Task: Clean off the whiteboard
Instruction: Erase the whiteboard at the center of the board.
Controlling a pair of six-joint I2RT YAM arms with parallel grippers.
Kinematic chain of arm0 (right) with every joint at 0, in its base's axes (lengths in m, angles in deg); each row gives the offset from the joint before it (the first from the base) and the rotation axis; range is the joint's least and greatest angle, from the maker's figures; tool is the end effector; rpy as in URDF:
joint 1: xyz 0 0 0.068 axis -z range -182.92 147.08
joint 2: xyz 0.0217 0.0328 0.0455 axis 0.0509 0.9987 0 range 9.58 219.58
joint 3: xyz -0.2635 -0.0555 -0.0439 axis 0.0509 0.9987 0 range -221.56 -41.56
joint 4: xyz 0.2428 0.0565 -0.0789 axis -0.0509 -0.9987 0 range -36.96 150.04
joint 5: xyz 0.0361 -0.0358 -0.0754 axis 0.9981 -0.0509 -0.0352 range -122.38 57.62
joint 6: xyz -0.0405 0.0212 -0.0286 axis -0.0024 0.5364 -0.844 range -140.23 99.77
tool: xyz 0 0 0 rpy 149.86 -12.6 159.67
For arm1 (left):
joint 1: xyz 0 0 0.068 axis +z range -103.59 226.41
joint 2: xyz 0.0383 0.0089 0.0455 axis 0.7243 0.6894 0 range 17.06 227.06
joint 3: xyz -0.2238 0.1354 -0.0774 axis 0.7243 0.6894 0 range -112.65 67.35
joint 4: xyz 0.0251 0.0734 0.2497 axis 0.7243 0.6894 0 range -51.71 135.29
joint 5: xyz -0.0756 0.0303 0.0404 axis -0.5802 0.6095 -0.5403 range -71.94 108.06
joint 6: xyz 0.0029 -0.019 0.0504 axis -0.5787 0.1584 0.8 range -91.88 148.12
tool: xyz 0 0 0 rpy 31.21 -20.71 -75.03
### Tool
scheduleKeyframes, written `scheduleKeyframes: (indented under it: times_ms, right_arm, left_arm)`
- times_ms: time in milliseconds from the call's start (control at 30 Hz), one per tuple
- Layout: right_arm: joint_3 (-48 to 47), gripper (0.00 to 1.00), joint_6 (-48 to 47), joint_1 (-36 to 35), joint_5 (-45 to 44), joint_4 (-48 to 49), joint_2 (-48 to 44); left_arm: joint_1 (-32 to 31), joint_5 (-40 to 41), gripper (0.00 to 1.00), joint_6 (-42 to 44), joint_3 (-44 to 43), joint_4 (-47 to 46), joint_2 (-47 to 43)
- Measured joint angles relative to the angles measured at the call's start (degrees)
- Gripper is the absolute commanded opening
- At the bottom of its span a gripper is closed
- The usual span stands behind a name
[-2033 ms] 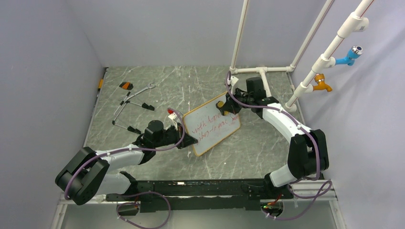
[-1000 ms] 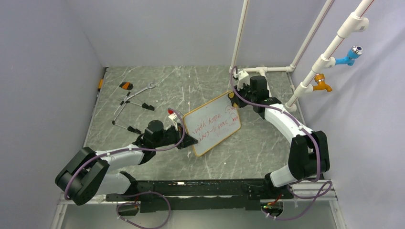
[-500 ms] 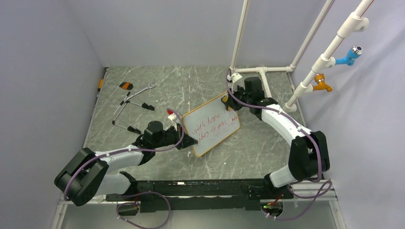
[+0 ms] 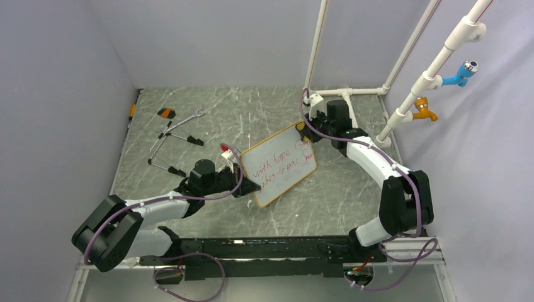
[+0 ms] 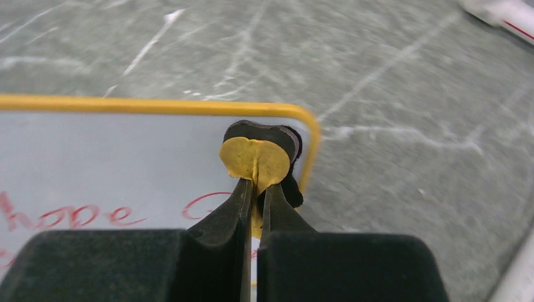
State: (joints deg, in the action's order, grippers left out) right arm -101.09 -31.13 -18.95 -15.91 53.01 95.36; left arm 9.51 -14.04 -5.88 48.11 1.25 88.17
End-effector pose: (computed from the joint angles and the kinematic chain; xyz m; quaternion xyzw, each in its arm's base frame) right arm 0.3214 0.1028 0.2629 -0.2690 0.8311 0.1470 0.4640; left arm 0.1756 -0.1555 0.1809 0.1879 0.7570 -0.5185 0.3505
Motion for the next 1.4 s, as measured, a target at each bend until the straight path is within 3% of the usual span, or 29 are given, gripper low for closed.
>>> scheduleKeyframes:
  times_ms: [167, 467, 567, 933, 1400]
  right_arm:
    - [-0.22, 0.00, -3.26, -1.01, 7.58, -1.97, -0.44]
    - [0.24, 0.00, 2.40, -1.25, -5.40, 0.70, -0.50]
    - [0.04, 0.00, 1.22, -0.66, -6.05, 0.81, 0.31]
    - [-1.27, 0.00, -8.55, -0.13, 13.94, -5.99, 0.22]
    - [-1.22, 0.00, -4.63, -0.13, 4.48, -5.51, 0.02]
  left_arm:
    - [0.00, 0.00, 0.00, -0.57, 0.00, 0.13, 0.00]
    - [0.00, 0.02, 0.00, -0.55, 0.00, 0.04, -0.02]
    - [0.00, 0.00, 0.00, -0.28, 0.00, 0.02, -0.02]
    - [0.00, -0.02, 0.00, -0.57, 0.28, 0.24, -0.44]
    - [0.00, 0.04, 0.00, -0.33, 0.28, 0.20, -0.44]
